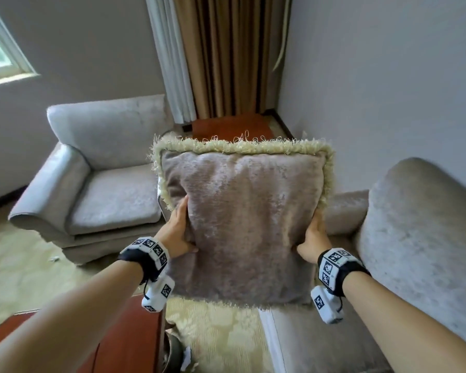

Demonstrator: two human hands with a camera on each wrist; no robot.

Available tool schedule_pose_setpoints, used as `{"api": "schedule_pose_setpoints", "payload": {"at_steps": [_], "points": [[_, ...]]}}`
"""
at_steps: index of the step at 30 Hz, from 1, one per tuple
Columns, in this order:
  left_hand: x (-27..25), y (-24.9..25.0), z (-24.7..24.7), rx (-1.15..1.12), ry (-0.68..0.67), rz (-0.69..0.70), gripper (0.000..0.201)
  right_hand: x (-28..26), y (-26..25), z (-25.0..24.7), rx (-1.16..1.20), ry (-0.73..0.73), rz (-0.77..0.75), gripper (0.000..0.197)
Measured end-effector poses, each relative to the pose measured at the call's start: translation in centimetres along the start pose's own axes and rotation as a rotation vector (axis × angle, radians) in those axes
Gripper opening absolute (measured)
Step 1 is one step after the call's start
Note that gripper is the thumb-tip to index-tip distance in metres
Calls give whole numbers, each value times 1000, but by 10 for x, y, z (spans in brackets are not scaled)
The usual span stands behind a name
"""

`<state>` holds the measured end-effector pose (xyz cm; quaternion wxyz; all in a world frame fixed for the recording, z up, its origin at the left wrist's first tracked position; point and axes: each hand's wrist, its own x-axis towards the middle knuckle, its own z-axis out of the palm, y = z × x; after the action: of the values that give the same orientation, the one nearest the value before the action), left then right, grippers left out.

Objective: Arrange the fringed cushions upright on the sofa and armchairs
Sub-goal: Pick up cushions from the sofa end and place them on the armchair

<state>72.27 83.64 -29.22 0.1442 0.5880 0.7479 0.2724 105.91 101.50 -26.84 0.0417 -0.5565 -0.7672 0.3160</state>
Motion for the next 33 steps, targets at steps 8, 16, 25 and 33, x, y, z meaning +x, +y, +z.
{"api": "schedule_pose_setpoints", "payload": {"at_steps": [8,16,25,33], "points": [[-13,-83,-65,59,170,-306,153,120,-130,51,-41,-203,-256,115],[-21,-199,-117,96,321,-580,149,202,-276,128,-159,-310,-450,117],[79,-339,-189,-26,369,-575,149,311,-430,166,-217,-266,-482,117],[152,-423,-253,36,359,-575,149,395,-528,198,-274,-235,-482,113]]}}
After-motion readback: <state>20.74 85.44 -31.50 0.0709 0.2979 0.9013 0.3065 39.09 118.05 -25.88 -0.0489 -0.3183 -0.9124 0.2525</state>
